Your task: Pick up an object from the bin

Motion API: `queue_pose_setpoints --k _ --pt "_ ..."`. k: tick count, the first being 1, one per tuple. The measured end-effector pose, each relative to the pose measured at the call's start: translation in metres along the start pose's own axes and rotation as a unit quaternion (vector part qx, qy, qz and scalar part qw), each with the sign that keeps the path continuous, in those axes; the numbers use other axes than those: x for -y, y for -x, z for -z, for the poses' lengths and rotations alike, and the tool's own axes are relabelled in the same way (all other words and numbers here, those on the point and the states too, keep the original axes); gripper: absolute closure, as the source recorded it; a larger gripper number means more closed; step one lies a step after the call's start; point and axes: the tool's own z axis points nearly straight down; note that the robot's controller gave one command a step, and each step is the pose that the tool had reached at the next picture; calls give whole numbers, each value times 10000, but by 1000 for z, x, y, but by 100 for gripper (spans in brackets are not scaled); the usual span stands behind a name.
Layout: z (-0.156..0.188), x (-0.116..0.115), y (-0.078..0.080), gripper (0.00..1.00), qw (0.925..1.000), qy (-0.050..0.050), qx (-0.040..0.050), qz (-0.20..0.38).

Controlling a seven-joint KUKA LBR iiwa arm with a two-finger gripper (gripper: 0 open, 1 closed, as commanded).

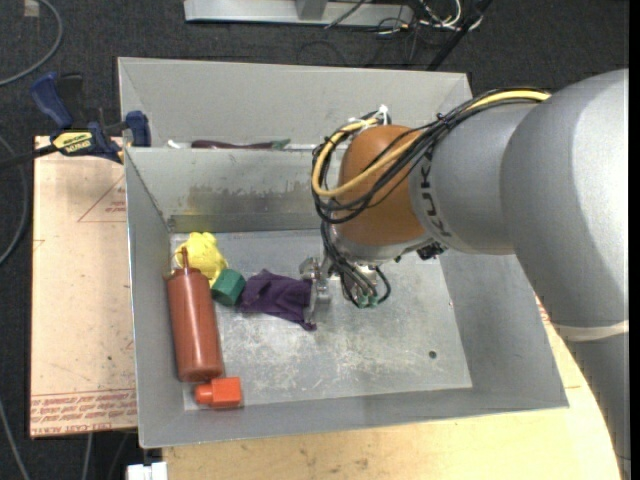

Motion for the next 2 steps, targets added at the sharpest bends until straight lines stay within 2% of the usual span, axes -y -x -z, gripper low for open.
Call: queue_pose_setpoints --k 1,2 --pt "0 0 0 100 10000 0 0 1" --pt "175 21 -5 100 9987 2 53 510"
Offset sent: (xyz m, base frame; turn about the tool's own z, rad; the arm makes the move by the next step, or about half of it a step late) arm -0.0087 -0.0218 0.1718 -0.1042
